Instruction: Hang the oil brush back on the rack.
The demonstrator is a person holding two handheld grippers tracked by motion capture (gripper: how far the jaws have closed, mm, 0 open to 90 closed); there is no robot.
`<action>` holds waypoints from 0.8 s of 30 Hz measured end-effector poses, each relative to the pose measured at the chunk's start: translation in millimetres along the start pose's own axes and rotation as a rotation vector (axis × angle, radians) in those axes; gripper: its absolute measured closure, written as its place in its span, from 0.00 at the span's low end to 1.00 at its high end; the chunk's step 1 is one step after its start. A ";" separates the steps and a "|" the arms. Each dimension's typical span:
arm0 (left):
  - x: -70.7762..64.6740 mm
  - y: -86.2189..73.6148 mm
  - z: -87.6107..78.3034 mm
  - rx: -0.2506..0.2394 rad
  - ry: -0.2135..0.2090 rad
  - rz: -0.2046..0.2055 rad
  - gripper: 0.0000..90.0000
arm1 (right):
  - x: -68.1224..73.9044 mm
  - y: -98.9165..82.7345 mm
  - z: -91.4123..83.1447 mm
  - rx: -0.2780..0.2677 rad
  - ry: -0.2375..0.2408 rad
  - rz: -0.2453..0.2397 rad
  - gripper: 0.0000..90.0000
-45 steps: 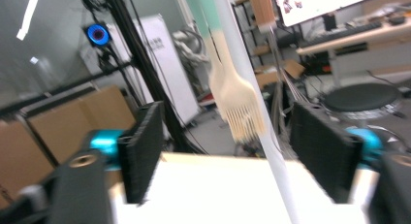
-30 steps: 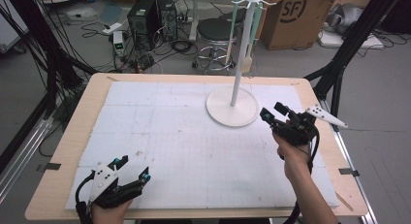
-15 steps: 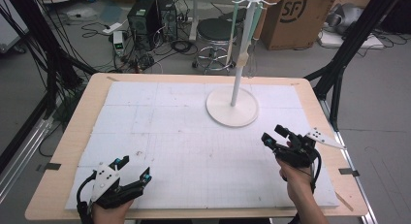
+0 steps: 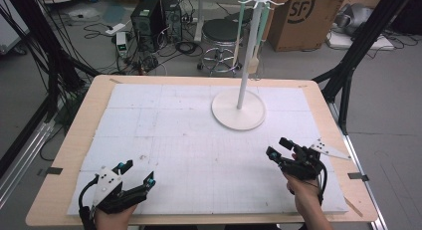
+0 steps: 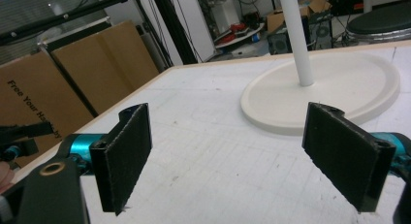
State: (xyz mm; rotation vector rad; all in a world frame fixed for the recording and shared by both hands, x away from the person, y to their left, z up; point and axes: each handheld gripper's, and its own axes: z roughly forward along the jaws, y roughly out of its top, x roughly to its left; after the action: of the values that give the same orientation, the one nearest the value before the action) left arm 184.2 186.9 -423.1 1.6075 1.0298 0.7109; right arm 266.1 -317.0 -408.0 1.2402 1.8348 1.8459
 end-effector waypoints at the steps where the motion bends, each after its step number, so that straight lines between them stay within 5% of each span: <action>1: -0.1 0.2 0.1 0.000 -0.002 0.003 0.26 | 0.0 -1.0 0.4 0.005 -0.001 0.002 0.19; 12: -10.4 3.6 11.8 0.000 -0.056 0.000 0.25 | 7.3 -9.4 -2.0 0.066 -0.038 -0.114 0.19; 24: -22.7 12.9 42.7 0.010 -0.114 -0.016 0.25 | 9.2 -17.8 -17.8 0.088 -0.062 -0.135 0.18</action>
State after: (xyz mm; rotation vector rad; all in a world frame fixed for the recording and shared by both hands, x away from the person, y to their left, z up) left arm 213.7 146.5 -421.2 1.6276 0.9631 0.5971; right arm 241.3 -319.8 -417.9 1.1566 1.9337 1.6545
